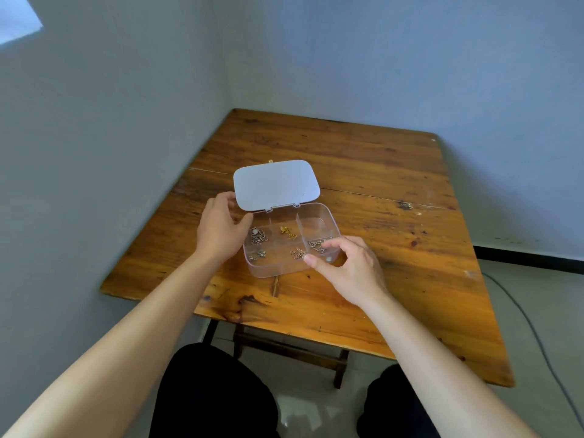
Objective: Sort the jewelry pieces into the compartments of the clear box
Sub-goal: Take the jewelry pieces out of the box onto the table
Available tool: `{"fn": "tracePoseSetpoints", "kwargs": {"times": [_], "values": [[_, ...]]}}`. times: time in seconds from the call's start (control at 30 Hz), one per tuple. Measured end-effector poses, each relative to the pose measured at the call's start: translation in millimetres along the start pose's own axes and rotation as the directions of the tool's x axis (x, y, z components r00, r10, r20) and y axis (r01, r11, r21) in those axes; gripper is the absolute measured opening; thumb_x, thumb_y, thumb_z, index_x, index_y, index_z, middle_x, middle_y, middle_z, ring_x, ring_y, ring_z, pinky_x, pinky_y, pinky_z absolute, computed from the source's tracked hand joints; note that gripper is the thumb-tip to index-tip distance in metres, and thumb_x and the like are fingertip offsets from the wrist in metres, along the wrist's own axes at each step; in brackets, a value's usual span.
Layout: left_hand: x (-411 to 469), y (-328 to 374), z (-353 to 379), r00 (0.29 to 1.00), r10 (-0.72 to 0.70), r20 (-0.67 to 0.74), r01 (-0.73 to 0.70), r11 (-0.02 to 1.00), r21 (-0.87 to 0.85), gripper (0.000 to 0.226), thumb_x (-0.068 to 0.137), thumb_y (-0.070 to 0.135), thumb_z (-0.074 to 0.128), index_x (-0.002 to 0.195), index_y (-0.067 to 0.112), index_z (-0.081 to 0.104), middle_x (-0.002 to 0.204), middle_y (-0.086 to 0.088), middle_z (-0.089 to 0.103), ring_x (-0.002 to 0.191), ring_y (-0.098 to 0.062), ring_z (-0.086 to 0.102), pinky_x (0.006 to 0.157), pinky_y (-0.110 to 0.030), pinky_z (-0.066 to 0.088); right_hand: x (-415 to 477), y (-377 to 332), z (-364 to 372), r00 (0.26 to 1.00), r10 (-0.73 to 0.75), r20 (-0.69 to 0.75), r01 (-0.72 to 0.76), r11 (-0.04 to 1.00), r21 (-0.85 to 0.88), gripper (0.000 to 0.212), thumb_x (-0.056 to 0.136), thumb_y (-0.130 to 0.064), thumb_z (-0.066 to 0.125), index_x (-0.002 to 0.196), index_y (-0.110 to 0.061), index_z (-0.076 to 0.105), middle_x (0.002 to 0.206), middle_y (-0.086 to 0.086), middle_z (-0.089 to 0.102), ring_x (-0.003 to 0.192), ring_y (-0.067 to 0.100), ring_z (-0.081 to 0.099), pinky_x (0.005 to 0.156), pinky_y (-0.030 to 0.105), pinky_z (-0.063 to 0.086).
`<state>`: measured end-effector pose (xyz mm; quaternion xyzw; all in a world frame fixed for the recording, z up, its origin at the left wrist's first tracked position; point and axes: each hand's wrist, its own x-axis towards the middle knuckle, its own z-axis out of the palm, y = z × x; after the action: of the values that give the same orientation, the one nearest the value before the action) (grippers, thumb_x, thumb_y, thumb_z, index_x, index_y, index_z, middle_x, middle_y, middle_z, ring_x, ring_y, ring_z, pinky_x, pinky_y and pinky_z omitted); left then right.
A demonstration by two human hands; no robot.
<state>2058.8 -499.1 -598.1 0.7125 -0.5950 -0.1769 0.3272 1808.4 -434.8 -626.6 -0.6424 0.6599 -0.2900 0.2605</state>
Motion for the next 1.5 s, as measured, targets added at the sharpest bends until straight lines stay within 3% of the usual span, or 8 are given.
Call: {"fn": "tracePoseSetpoints", "kwargs": {"times": [0.13, 0.37, 0.6, 0.9, 1.07, 1.17, 1.33, 1.5], "values": [[-7.7, 4.4, -14.0, 0.928, 0.337, 0.160, -0.368, 0.897, 0.244, 0.028, 0.087, 0.023, 0.070, 0.113, 0.017, 0.066, 0.109, -0.002, 0.064, 0.096, -0.021, 0.059, 0.073, -0.033, 0.050, 18.4, -15.4, -13.8, 0.989, -0.149, 0.003, 0.147, 0.977, -0.155, 0.067, 0.079, -0.067, 0.067, 0.133, -0.030, 0.056, 0.141, -0.004, 0.041, 0.130, 0.016, 0.039, 0.097, 0.031, 0.038], [1.4, 28.5, -11.6, 0.873, 0.151, 0.464, -0.407, 0.751, 0.521, 0.033, 0.092, 0.018, 0.062, 0.124, 0.023, 0.064, 0.113, -0.001, 0.069, 0.098, -0.021, 0.064, 0.074, -0.034, 0.054, 68.5, -63.8, -5.5, 0.945, -0.246, 0.218, 0.301, 0.912, -0.279, 0.032, 0.098, -0.031, 0.057, 0.129, -0.026, 0.062, 0.121, -0.003, 0.064, 0.106, 0.017, 0.061, 0.082, 0.035, 0.053], [8.8, 30.1, -1.4, 0.847, 0.150, 0.511, -0.498, 0.560, 0.662, 0.017, 0.093, 0.014, 0.063, 0.108, 0.018, 0.068, 0.100, -0.002, 0.060, 0.088, -0.021, 0.061, 0.062, -0.031, 0.046, 93.1, -78.8, 17.3, 0.896, -0.197, 0.398, 0.387, 0.786, -0.483, 0.037, 0.097, -0.036, 0.058, 0.132, -0.026, 0.063, 0.129, 0.003, 0.064, 0.112, 0.028, 0.060, 0.074, 0.033, 0.044], [8.2, 34.6, 5.5, 0.882, 0.156, 0.445, -0.467, 0.431, 0.772, 0.011, 0.089, 0.012, 0.068, 0.098, 0.017, 0.068, 0.081, 0.000, 0.061, 0.070, -0.019, 0.060, 0.059, -0.029, 0.045, 97.8, -76.9, 28.5, 0.939, -0.108, 0.326, 0.252, 0.861, -0.442, 0.027, 0.092, -0.029, 0.071, 0.118, -0.022, 0.073, 0.113, 0.001, 0.073, 0.096, 0.022, 0.066, 0.075, 0.030, 0.051], [8.7, 32.6, 1.6, 0.874, 0.193, 0.446, -0.483, 0.447, 0.753, 0.008, 0.091, 0.016, 0.066, 0.097, 0.020, 0.067, 0.084, 0.001, 0.064, 0.071, -0.017, 0.061, 0.058, -0.029, 0.044, 92.2, -74.5, 26.7, 0.925, -0.139, 0.354, 0.289, 0.861, -0.419, 0.025, 0.100, -0.031, 0.057, 0.112, -0.016, 0.074, 0.101, 0.004, 0.074, 0.085, 0.021, 0.067, 0.080, 0.039, 0.057], [7.7, 26.4, -3.6, 0.897, 0.220, 0.382, -0.431, 0.624, 0.652, 0.011, 0.094, 0.023, 0.062, 0.102, 0.023, 0.070, 0.091, 0.003, 0.067, 0.077, -0.016, 0.062, 0.063, -0.030, 0.051, 86.8, -69.1, 19.1, 0.949, -0.150, 0.276, 0.227, 0.935, -0.273, 0.030, 0.102, -0.030, 0.052, 0.099, -0.010, 0.074, 0.089, 0.005, 0.074, 0.073, 0.022, 0.066, 0.064, 0.032, 0.049], [-1.0, 25.0, -20.6, 0.934, 0.286, 0.213, -0.338, 0.902, 0.269, 0.015, 0.093, 0.023, 0.060, 0.103, 0.021, 0.071, 0.102, 0.003, 0.068, 0.087, -0.016, 0.063, 0.070, -0.034, 0.054, 81.8, -68.6, -14.4, 0.991, -0.020, 0.136, 0.012, 0.998, 0.057, 0.029, 0.103, -0.036, 0.047, 0.106, -0.013, 0.065, 0.102, 0.001, 0.069, 0.093, 0.021, 0.064, 0.077, 0.038, 0.053], [-11.2, 51.7, -35.1, 0.982, 0.089, 0.166, -0.050, 0.974, -0.220, 0.007, 0.093, 0.020, 0.061, 0.096, 0.016, 0.065, 0.097, 0.000, 0.069, 0.087, -0.017, 0.063, 0.066, -0.030, 0.050, 66.0, -76.6, -49.4, 0.988, 0.097, 0.122, -0.146, 0.849, 0.508, 0.028, 0.106, -0.032, 0.043, 0.123, -0.011, 0.052, 0.112, 0.011, 0.070, 0.096, 0.021, 0.070, 0.082, 0.035, 0.060]]}}
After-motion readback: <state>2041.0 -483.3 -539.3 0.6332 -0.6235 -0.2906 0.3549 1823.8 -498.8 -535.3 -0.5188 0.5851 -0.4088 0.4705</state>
